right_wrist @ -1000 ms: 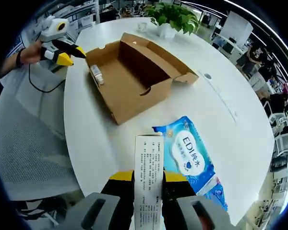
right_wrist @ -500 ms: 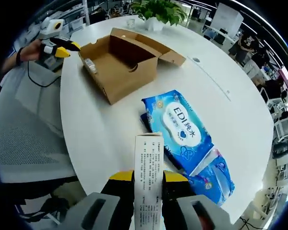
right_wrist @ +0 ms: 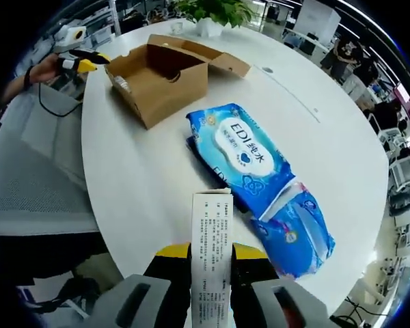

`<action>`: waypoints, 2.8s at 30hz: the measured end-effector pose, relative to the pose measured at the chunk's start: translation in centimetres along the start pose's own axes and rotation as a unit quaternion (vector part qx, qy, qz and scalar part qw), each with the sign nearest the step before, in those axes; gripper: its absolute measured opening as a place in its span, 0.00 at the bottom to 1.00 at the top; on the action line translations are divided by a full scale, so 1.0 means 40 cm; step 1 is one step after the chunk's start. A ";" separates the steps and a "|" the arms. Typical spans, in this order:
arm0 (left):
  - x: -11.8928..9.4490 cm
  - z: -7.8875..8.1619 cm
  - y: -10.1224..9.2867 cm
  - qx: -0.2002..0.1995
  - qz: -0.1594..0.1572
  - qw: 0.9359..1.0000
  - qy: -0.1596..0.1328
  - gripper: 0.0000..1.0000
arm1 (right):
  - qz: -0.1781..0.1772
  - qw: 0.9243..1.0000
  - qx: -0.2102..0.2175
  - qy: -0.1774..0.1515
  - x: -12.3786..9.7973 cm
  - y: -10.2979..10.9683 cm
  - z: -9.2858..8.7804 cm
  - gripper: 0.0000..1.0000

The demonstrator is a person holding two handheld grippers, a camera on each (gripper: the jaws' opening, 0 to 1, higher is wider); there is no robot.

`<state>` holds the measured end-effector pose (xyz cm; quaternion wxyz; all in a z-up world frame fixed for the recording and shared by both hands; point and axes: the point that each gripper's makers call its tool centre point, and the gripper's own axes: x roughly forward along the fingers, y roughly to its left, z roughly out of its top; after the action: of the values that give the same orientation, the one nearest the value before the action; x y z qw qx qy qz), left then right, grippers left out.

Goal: Operate the shoe box by opening the lid, removing the specified soft item, and placing it in the target area until the item is outside and the box remains undamaged.

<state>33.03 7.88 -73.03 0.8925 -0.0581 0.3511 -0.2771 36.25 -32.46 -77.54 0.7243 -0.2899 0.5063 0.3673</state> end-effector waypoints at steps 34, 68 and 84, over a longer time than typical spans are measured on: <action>-0.019 -0.006 0.049 -0.012 0.034 0.999 -0.003 0.38 | -0.015 0.997 -0.073 0.017 -0.066 -0.245 0.058 0.17; -0.026 -0.017 0.096 -0.026 0.058 0.998 -0.001 0.39 | -0.042 0.981 -0.182 0.044 0.037 -0.367 0.137 0.17; -0.026 -0.021 0.096 -0.026 0.061 0.998 0.001 0.39 | -0.041 0.969 -0.235 0.068 0.100 -0.389 0.138 0.17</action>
<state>33.59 11.75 -74.19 0.9055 -0.0591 0.3624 -0.2129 52.86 -35.87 -78.80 0.6143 -0.4964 0.4417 0.4255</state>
